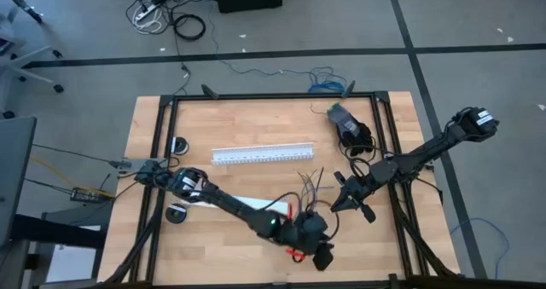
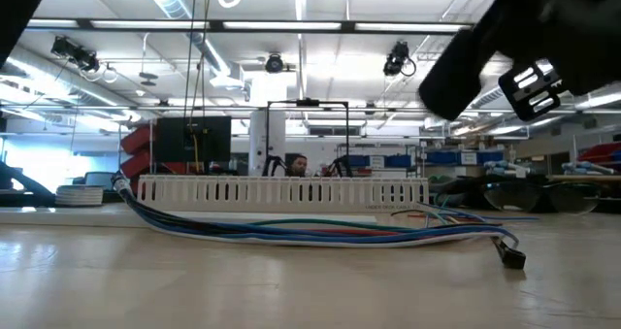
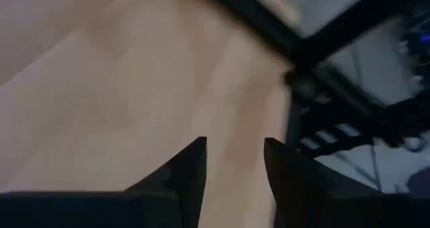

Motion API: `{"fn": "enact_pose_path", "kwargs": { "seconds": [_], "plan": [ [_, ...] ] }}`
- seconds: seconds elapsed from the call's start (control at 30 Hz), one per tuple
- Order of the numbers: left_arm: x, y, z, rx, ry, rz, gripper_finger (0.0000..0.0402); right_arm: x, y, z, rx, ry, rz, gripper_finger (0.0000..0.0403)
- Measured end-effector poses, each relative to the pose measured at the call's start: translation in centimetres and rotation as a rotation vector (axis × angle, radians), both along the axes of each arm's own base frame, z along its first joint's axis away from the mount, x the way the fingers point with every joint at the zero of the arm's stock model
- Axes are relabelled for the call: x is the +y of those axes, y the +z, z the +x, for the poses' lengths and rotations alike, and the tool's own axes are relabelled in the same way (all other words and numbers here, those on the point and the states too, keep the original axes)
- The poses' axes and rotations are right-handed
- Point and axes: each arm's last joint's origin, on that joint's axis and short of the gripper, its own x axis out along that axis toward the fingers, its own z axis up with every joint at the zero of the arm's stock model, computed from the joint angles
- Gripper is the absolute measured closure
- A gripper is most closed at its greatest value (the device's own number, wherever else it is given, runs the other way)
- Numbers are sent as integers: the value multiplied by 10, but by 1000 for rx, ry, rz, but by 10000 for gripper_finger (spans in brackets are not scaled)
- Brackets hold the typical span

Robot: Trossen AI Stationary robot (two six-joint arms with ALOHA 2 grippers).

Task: Ziptie cables
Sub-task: Wrap the colored wires together using a zip tie

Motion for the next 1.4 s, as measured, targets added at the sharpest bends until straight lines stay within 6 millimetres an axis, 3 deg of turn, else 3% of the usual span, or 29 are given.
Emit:
{"fn": "enact_pose_path", "kwargs": {
  "seconds": [0.13,0.23,0.4,0.8,1.03,1.4],
  "plan": [
    [5,-6,-11,201,20,24,261,0,0,0,0,0,0,380],
    [5,2,-19,312,74,57,261,0,0,0,1,0,-2,380],
    [4,19,-23,311,177,63,261,0,-1,0,8,1,-15,380],
    [-6,12,-41,451,206,55,294,0,-2,0,3,3,-39,380],
    [-9,-4,-42,496,122,-3,295,0,-2,0,6,1,-33,380],
    [-8,-27,-41,476,112,9,264,0,-2,0,13,-2,-21,380]
  ]
}}
